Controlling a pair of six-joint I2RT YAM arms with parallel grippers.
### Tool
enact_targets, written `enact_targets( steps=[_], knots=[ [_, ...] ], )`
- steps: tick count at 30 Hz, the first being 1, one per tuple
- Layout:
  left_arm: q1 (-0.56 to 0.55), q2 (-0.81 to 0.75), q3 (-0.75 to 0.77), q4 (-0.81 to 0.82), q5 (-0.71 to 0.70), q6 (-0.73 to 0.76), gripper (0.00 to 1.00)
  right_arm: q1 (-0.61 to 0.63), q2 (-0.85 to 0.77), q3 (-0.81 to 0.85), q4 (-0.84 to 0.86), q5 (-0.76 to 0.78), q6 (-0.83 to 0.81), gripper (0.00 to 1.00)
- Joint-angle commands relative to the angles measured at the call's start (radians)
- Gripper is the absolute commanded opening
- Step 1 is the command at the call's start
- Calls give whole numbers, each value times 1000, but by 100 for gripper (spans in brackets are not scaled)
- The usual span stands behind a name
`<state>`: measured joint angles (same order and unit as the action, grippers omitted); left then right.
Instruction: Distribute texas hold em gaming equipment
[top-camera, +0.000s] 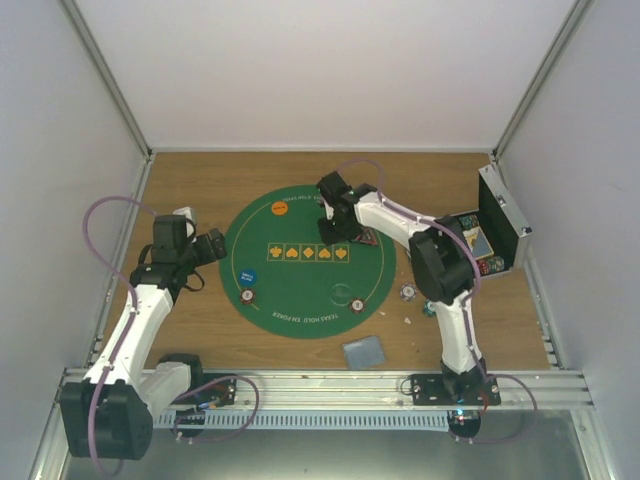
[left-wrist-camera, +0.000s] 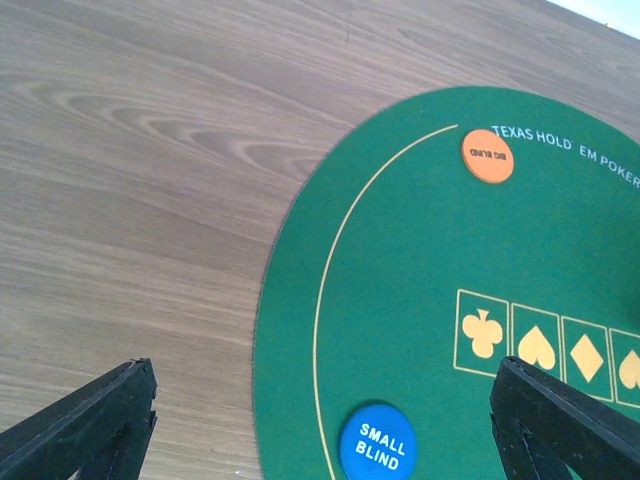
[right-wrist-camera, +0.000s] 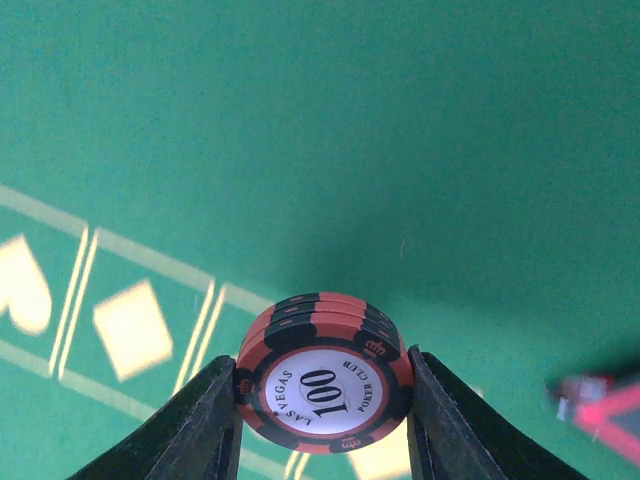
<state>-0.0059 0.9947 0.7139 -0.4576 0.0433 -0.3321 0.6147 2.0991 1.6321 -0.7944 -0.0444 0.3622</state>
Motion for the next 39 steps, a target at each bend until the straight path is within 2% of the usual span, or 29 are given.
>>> enact_targets(
  steps=[1, 7, 12, 39],
  knots=[
    [-5, -36, -15, 18, 3, -11, 92, -50, 128, 214, -38, -6, -81, 34],
    [-4, -47, -20, 17, -5, -15, 92, -71, 307, 527, -129, -18, -119, 34],
    [-4, -51, -22, 16, -12, -16, 93, -76, 393, 657, -137, -53, -121, 34],
    [-3, -21, -33, 31, -6, -17, 93, -76, 548, 759, 157, -270, 30, 34]
  ],
)
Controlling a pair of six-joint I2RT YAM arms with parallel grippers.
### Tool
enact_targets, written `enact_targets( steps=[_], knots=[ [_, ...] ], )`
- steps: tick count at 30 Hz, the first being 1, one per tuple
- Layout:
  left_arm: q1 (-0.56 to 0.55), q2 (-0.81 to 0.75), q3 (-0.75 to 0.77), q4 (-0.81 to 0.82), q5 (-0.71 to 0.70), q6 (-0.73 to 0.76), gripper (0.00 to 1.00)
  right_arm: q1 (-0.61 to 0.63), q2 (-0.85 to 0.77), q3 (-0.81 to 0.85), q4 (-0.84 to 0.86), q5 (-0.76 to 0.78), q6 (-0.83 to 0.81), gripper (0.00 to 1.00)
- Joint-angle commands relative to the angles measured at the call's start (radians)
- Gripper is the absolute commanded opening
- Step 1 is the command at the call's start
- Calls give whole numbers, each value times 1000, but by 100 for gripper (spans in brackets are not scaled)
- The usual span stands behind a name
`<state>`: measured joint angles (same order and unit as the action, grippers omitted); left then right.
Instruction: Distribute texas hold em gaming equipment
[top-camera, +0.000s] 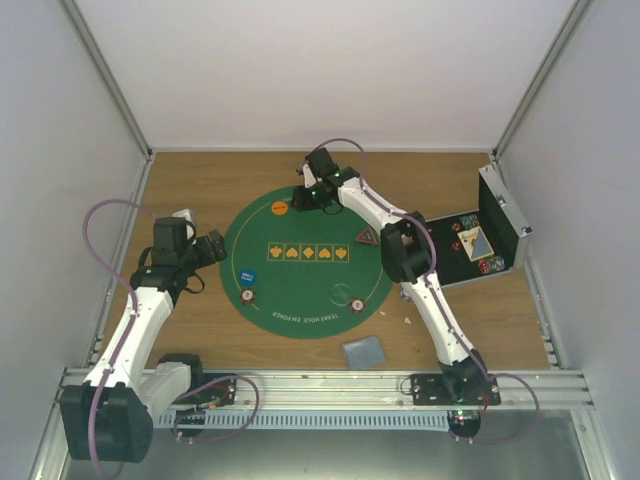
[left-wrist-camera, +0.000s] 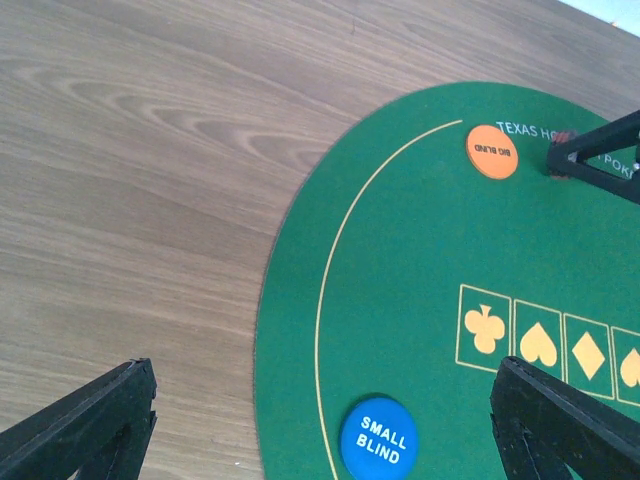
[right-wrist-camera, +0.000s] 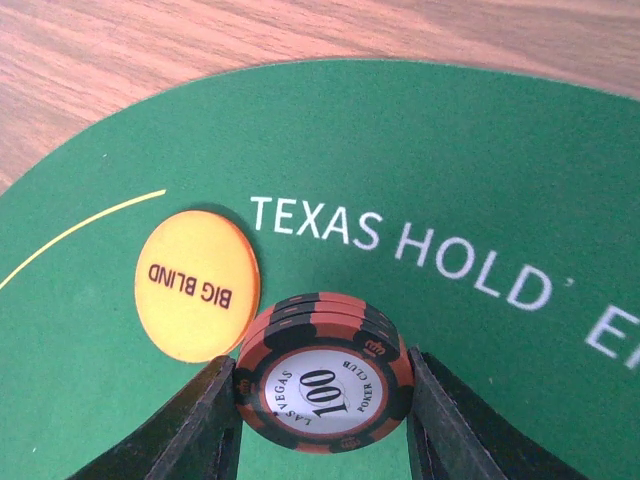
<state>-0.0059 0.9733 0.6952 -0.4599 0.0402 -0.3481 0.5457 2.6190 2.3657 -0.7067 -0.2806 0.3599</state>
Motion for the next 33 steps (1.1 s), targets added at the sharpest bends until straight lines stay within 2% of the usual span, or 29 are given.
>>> enact_targets(
  steps=[1, 16, 27, 31, 33],
  knots=[
    [-3, 0, -15, 34, -1, 0, 93, -7, 30, 23, 77, -28, 32, 34],
    [-3, -1, -3, 17, 1, 15, 93, -3, 101, 26, 128, 47, 51, 34],
    [-3, 5, -7, 12, 6, 14, 93, -1, 147, 33, 155, 32, 78, 35],
    [-4, 6, -9, 12, 7, 12, 93, -1, 153, 34, 148, 28, 84, 38],
    [-3, 7, -10, 12, 6, 12, 93, -1, 149, 34, 148, 26, 94, 43]
  ],
)
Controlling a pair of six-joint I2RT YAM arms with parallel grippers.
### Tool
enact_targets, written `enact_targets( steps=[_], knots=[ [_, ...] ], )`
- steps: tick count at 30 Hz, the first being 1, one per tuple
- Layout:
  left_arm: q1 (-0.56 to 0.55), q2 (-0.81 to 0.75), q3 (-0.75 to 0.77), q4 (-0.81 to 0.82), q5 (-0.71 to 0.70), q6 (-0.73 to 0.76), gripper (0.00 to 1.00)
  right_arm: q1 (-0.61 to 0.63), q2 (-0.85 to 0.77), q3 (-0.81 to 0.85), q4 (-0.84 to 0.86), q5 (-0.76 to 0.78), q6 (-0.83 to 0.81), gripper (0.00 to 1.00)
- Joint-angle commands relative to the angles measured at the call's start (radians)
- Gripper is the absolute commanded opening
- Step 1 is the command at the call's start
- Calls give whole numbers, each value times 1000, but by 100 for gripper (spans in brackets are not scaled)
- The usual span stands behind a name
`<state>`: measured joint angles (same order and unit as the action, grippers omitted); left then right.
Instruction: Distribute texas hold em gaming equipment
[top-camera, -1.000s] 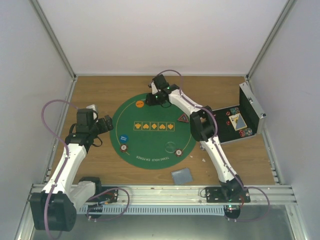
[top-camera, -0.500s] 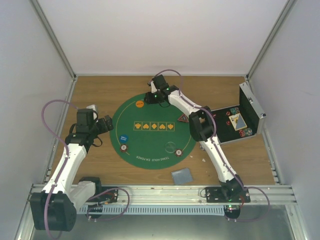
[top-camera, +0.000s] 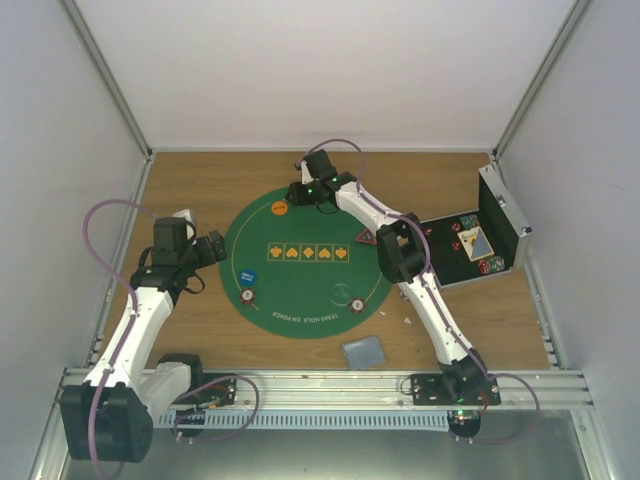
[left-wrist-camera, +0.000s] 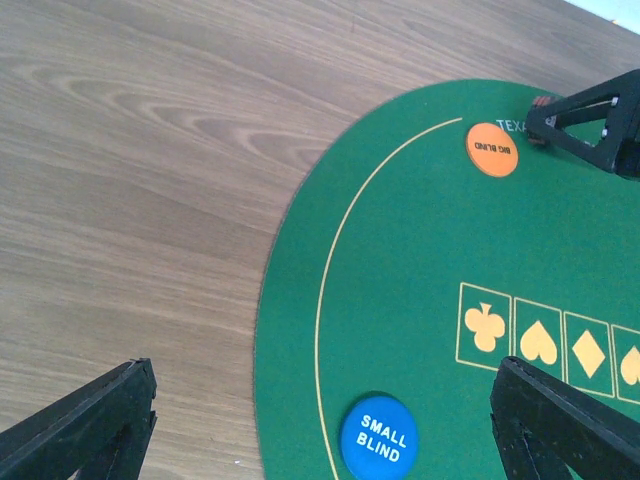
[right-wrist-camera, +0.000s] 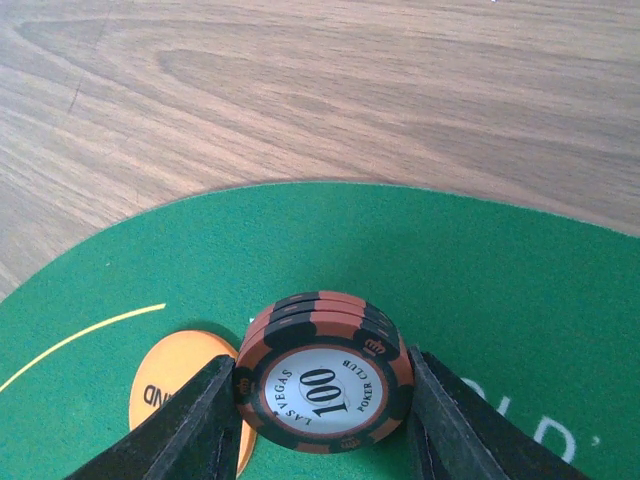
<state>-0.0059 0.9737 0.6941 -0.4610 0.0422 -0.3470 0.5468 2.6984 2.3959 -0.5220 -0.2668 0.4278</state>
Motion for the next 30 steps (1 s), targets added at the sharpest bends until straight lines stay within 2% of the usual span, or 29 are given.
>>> enact_targets(
  steps=[1, 10, 18, 21, 26, 30],
  knots=[
    [-4, 6, -8, 14, 2, 10, 93, -2, 67, 5, -35, 11, 31, 47],
    [-4, -1, -8, 9, -2, 7, 93, -2, 58, 6, -34, 22, 28, 66],
    [-3, -13, -5, 6, -9, 0, 93, -17, -30, -43, -31, 39, 11, 89],
    [-4, -21, -5, 5, -11, -4, 93, -30, -102, -81, -23, 37, -6, 95],
    [-4, -39, -16, 8, -13, -13, 93, -42, -282, -163, -28, 17, -72, 97],
    [-4, -52, -16, 2, -29, -15, 93, -44, -526, -372, -43, 46, -124, 97]
  ],
)
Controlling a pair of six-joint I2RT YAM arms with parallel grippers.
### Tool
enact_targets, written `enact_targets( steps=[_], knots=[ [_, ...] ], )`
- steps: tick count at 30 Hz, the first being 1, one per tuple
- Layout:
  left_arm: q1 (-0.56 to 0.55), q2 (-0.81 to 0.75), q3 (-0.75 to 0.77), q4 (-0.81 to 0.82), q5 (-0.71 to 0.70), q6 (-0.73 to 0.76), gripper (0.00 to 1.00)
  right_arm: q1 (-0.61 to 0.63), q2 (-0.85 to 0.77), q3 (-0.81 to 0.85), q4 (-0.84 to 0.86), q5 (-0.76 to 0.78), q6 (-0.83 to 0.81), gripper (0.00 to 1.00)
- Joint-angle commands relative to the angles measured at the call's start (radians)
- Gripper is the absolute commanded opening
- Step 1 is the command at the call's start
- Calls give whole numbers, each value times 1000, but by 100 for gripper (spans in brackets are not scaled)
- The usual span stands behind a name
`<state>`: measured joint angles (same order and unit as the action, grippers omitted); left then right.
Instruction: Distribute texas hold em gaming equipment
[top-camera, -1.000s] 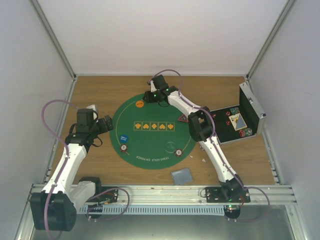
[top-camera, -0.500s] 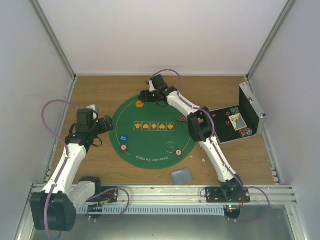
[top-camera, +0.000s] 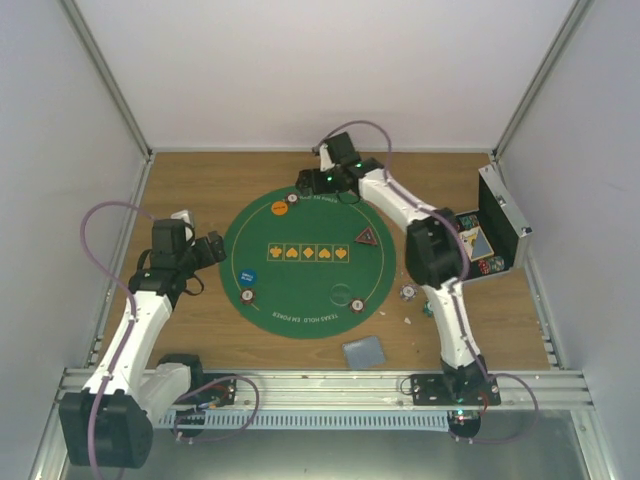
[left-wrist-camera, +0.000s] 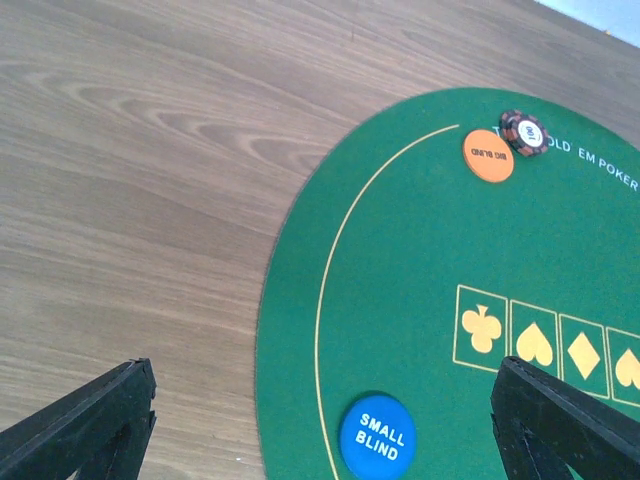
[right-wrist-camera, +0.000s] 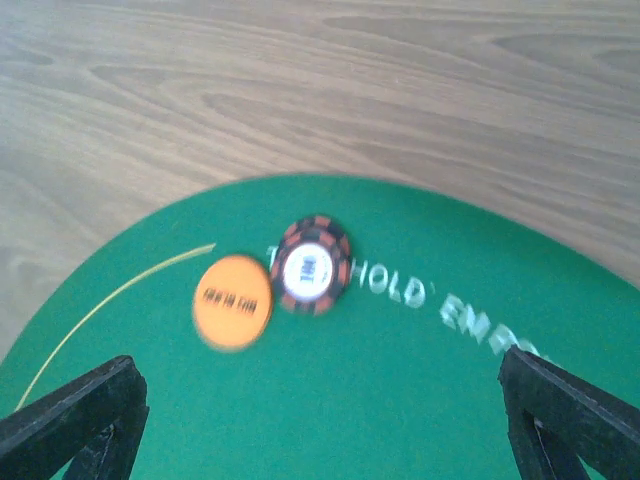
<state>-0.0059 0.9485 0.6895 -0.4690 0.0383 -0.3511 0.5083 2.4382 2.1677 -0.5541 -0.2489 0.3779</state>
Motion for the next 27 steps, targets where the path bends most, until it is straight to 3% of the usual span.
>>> enact_targets(
  steps=[1, 8, 13, 19, 27],
  knots=[
    [-3, -32, -13, 9, -30, -12, 93, -8, -332, -220, -15, 44, -82, 97],
    [-4, -31, -25, 14, -28, -13, 93, -94, -808, -771, -127, 174, -89, 97],
    [-5, -20, -27, 15, -18, -9, 93, -155, -1006, -1035, -261, 247, -88, 97],
    [-5, -19, -23, 10, -4, -3, 93, -157, -1063, -1136, -382, 247, -53, 97],
    [-5, -26, -25, 9, 2, -2, 93, -157, -1011, -1150, -406, 192, -93, 92]
  ],
)
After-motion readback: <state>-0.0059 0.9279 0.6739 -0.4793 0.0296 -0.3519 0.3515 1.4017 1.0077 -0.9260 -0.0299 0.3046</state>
